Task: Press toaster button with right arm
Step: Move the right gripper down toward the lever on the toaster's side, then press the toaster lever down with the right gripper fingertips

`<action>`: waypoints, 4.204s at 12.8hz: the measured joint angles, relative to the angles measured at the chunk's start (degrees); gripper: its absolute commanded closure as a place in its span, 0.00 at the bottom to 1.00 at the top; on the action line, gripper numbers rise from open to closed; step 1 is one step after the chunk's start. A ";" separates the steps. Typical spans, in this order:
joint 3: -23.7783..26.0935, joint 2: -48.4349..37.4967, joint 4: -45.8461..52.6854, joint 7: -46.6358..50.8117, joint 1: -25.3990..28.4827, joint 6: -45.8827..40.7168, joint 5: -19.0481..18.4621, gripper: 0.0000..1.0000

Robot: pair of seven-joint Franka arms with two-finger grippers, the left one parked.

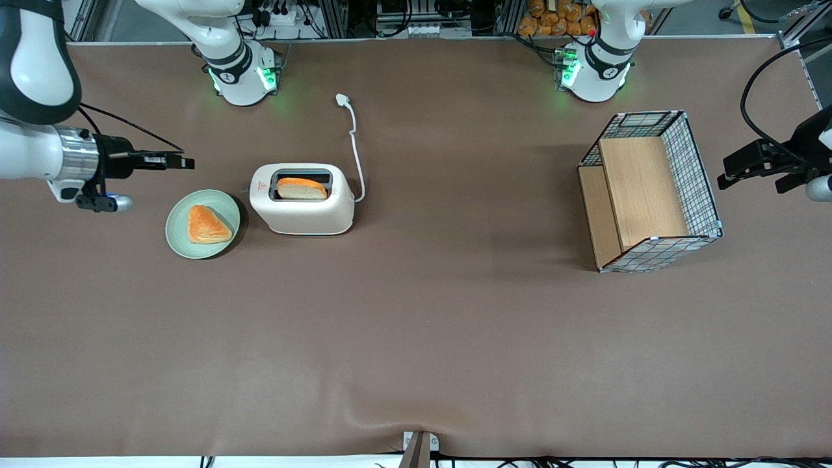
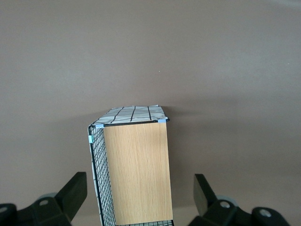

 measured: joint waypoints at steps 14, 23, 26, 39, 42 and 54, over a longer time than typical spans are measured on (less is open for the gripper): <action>0.64 0.44 -12.30 -1.03 4.16 15.45 5.09 1.00; 0.45 4.73 -13.43 -4.39 4.03 17.33 11.21 1.00; 0.25 6.16 -13.44 -6.69 3.28 18.01 11.56 1.00; 0.17 9.24 -13.45 -10.47 1.28 18.98 11.88 1.00; 0.22 10.46 -13.41 -11.38 1.30 19.68 11.95 1.00; -0.04 15.93 -13.19 -15.93 2.00 23.95 13.89 1.00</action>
